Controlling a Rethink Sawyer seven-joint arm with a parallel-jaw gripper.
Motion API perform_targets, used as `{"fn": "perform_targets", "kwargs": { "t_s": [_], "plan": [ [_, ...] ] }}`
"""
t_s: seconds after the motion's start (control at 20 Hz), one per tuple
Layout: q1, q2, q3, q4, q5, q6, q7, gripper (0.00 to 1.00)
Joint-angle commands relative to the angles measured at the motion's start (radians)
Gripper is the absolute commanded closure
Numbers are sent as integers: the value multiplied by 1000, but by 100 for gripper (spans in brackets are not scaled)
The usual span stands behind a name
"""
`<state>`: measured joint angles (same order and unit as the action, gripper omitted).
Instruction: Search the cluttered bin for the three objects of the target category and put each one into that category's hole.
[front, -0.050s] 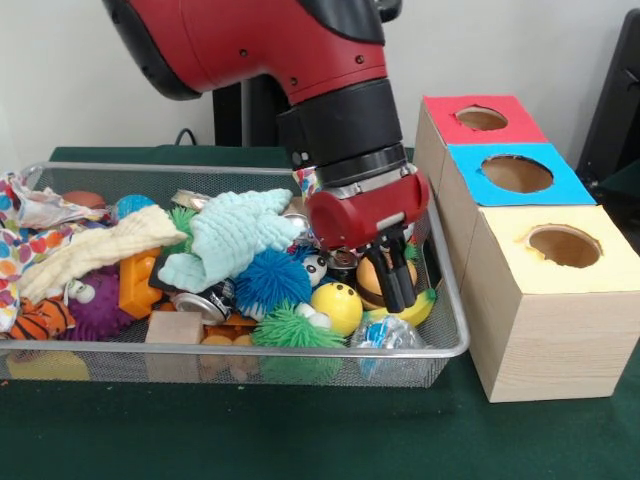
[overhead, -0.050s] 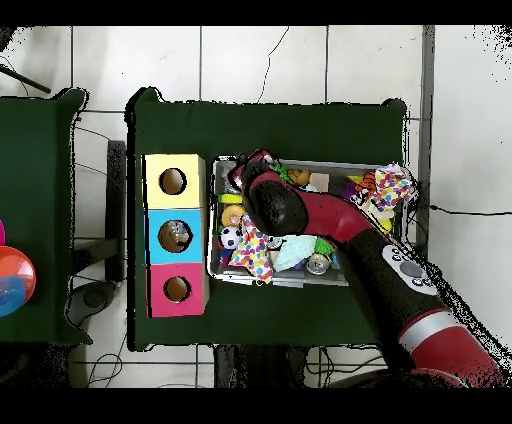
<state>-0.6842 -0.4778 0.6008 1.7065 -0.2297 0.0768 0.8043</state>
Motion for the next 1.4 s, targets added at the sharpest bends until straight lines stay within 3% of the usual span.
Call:
{"fn": "perform_targets", "kwargs": {
  "t_s": [0.05, 0.2, 0.4, 0.6, 0.8, 0.9, 1.0, 1.25, 1.4],
  "plan": [
    [8, 36, 89, 44, 21, 22, 216, 100],
    [113, -4, -45, 9, 30, 47, 236, 100],
    [203, -32, -160, 2, 49, 49, 268, 100],
    [356, -37, -377, -107, -33, 71, 183, 100],
    [411, -23, -452, -163, -105, 59, 103, 100],
    [419, -19, -460, -175, -113, 72, 95, 100],
    [341, -6, -363, -122, -78, 74, 121, 100],
    [316, -16, -330, -115, -76, 118, 107, 100],
    [239, -3, -229, -105, -42, 203, 69, 100]
  ]
}}
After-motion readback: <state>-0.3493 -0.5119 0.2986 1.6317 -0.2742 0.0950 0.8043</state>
